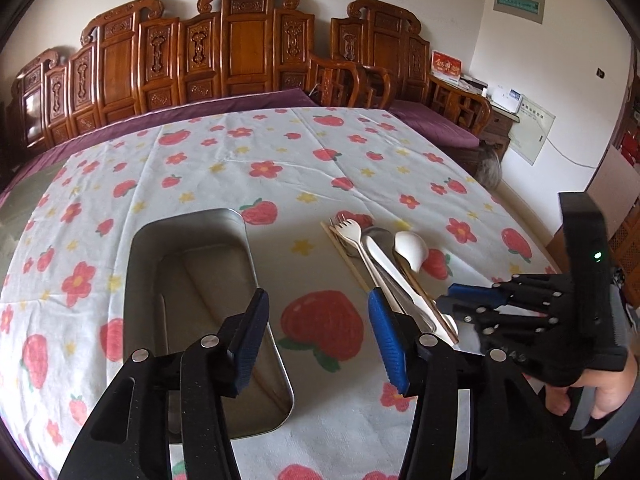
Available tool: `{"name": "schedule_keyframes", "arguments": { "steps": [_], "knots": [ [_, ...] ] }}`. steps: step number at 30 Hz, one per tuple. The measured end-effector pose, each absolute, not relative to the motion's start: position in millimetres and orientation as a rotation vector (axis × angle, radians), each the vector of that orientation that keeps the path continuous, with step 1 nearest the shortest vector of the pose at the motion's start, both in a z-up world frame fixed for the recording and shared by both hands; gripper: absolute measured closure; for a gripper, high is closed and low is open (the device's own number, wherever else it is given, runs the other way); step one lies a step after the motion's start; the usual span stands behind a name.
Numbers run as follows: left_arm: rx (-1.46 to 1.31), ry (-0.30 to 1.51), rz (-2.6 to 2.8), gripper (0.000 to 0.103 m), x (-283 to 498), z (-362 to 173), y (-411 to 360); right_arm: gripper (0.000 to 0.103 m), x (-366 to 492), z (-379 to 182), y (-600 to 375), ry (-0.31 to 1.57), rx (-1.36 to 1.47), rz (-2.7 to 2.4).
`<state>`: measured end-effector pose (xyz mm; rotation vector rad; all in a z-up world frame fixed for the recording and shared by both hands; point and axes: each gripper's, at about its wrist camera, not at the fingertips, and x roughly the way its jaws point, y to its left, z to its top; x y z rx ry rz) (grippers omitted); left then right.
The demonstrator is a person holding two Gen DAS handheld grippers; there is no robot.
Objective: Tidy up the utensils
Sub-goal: 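Return the right tool to the utensil pile and grasp another wooden chopstick, then grasp a wooden chopstick with the left tool while the right tool lifts its chopstick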
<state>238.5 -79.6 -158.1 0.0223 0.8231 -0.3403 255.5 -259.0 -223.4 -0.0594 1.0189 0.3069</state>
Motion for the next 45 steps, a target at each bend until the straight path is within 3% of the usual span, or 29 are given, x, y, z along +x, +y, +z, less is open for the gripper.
{"name": "schedule_keyframes", "arguments": {
  "steps": [7, 11, 16, 29, 45],
  "knots": [
    [0.067, 0.828, -0.335, 0.054, 234.2, -161.5, -90.2, 0.082, 263.5, -241.4, -257.8, 1.073, -0.085, 0.270],
    [0.085, 0.831, -0.340, 0.054, 232.7, -162.7, -95.0, 0.094, 260.8, -237.6, -265.5, 1.074, -0.044, 0.274],
    [0.107, 0.834, -0.350, 0.054, 228.3, -165.2, -102.0, 0.097, 253.0, -222.1, -278.1, 1.039, -0.017, 0.271],
    [0.107, 0.836, -0.343, 0.054, 219.5, -169.6, -119.0, 0.097, 217.0, -157.3, -317.7, 0.879, 0.046, 0.259],
    [0.131, 0.973, -0.297, 0.054, 233.9, -219.3, -157.1, 0.097, 208.1, -166.5, -339.0, 0.869, 0.047, 0.296]
  ]
}}
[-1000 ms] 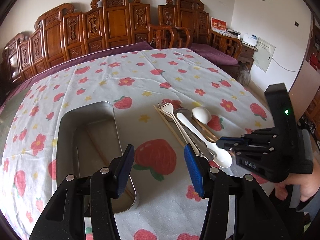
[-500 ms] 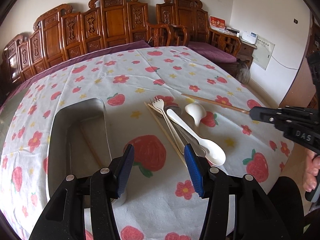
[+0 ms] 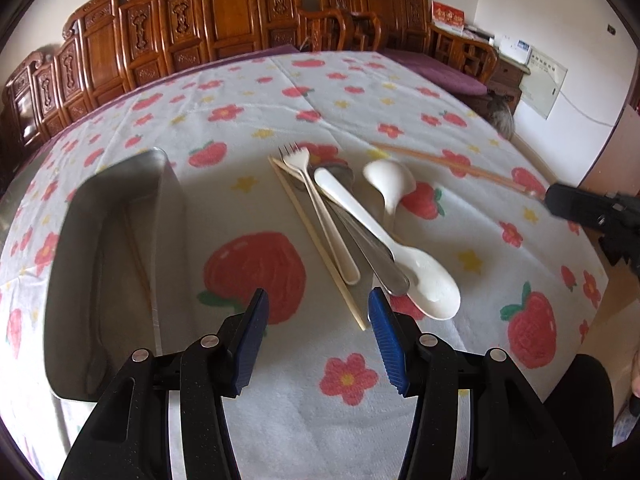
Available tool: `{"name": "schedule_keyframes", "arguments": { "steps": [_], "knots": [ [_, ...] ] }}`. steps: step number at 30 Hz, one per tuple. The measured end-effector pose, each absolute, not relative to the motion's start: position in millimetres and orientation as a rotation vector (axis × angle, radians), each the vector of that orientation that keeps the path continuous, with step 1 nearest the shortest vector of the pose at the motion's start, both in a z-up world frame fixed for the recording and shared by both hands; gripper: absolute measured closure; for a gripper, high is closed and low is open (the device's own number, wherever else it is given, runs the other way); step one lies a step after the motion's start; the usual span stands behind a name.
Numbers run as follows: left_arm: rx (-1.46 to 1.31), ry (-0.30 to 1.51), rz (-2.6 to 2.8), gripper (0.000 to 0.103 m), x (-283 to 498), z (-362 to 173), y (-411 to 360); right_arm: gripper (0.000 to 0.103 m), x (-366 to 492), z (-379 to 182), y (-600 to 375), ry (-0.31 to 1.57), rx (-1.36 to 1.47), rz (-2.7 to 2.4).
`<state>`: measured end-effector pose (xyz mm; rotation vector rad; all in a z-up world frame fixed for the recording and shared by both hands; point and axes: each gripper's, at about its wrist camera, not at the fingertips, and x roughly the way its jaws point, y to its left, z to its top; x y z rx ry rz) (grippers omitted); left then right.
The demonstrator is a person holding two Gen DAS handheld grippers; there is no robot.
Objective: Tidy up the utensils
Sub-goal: 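Grasp a wooden chopstick with the left tool while the right tool lifts its chopstick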
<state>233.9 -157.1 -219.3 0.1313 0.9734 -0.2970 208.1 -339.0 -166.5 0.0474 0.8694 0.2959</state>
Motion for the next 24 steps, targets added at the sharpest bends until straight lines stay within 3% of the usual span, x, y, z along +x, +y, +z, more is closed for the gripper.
{"name": "schedule_keyframes", "arguments": {
  "steps": [11, 14, 16, 18, 24],
  "knots": [
    [0.165, 1.030, -0.246, 0.056, 250.0, -246.7, -168.3, 0.097, 207.9, -159.4, -341.4, 0.857, 0.089, 0.318],
    [0.150, 1.037, -0.233, 0.070, 257.4, -245.9, -165.8, 0.097, 207.6, -159.8, -339.2, 0.860, 0.091, 0.326],
    [0.122, 1.041, -0.223, 0.091, 259.3, -245.3, -161.2, 0.097, 207.6, -159.5, -338.3, 0.861, 0.089, 0.333],
    [0.117, 1.042, -0.220, 0.098, 256.9, -245.3, -158.1, 0.097, 207.3, -158.6, -337.5, 0.859, 0.091, 0.335],
    [0.099, 1.058, -0.193, 0.099, 249.1, -242.2, -145.0, 0.097, 206.0, -154.6, -335.2, 0.850, 0.085, 0.342]
  ]
}}
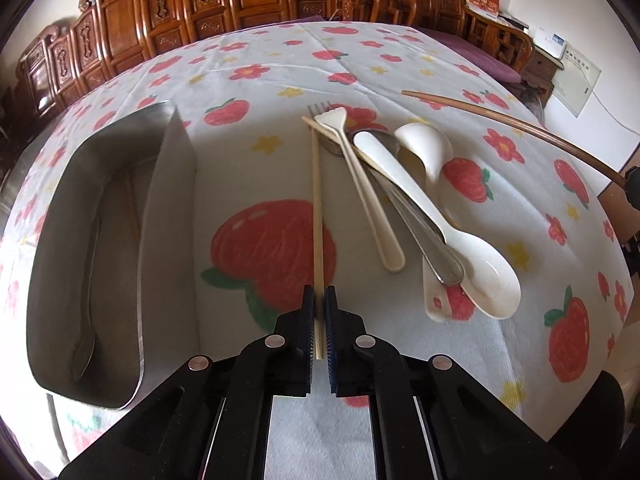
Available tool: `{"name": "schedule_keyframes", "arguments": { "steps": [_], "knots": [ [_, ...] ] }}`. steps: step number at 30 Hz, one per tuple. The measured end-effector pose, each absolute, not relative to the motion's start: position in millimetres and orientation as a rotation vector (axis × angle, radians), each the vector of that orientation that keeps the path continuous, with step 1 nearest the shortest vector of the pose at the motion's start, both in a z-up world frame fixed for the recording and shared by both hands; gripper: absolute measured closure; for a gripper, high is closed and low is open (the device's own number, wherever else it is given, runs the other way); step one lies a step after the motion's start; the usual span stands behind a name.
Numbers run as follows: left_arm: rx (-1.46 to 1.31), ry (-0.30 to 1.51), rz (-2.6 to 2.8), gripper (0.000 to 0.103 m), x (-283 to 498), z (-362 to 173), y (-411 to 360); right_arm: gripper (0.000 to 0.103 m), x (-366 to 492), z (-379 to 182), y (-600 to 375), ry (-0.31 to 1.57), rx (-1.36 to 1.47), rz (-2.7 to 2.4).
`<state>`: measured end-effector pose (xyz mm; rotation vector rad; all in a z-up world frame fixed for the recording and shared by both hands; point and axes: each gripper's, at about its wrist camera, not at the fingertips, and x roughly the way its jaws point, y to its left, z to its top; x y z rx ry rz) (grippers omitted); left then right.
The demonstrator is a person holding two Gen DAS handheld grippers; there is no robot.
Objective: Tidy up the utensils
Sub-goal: 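Grasp a wooden chopstick with the left tool while the right tool lifts its chopstick, then carry the chopstick over the metal tray with the left tool and open it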
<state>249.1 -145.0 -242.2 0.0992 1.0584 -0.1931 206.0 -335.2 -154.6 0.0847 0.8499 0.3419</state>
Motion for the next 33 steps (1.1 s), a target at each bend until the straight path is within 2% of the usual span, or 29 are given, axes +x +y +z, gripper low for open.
{"name": "schedule_keyframes", "arguments": {
  "steps": [22, 33],
  "knots": [
    [0.098, 0.920, -0.175, 0.099, 198.4, -161.6, -101.0, 0.097, 189.3, -137.1, -313.0, 0.802, 0.027, 0.389],
    [0.106, 0.895, -0.141, 0.099, 195.8, -142.9, -64.4, 0.097, 180.5, -133.8, -294.9, 0.796, -0.003, 0.431]
  ]
}}
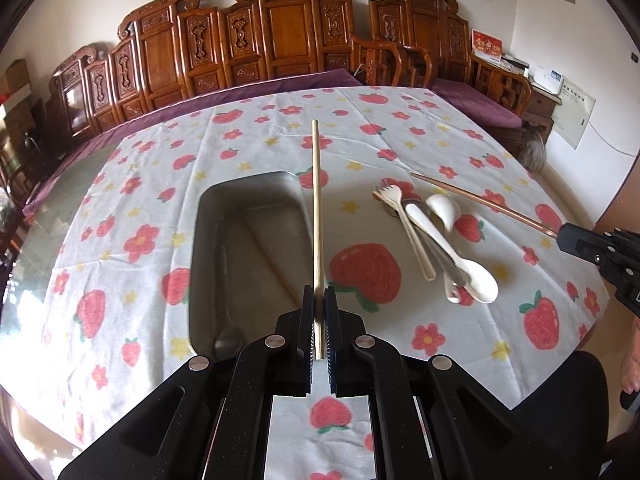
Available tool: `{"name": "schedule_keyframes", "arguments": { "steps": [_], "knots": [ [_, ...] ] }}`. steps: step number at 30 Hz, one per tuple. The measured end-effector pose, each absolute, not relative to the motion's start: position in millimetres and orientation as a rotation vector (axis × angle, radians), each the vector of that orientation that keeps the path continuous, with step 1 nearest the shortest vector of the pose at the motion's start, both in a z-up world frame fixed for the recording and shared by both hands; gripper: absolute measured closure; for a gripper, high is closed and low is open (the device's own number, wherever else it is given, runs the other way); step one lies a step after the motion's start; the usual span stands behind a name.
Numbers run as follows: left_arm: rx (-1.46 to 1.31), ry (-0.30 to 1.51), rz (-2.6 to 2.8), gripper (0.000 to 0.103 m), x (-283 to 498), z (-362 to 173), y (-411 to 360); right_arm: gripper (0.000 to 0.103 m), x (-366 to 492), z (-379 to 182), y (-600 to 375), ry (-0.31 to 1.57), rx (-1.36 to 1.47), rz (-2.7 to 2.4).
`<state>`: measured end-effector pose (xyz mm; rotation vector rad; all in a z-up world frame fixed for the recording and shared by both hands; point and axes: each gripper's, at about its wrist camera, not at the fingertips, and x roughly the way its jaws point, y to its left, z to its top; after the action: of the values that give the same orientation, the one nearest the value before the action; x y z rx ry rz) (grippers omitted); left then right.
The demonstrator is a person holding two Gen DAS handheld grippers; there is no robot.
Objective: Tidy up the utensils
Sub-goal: 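Carry the chopstick over the metal tray with the left tool and open it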
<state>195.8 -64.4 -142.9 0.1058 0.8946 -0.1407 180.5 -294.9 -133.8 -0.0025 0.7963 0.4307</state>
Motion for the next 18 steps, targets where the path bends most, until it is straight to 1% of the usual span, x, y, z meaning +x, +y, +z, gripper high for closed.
{"name": "schedule_keyframes", "arguments": {
  "steps": [8, 18],
  "knots": [
    [0.098, 0.938, -0.106, 0.099, 208.0, -152.3, -27.7, 0.097, 173.8, -135.2, -281.0, 0.800, -0.024, 0.450],
    [0.080, 1.027, -0.097, 0.099, 227.3, -185.3, -3.9, 0.097, 167.3, -130.8, -268.0, 0.796, -0.036, 0.461]
  ]
}}
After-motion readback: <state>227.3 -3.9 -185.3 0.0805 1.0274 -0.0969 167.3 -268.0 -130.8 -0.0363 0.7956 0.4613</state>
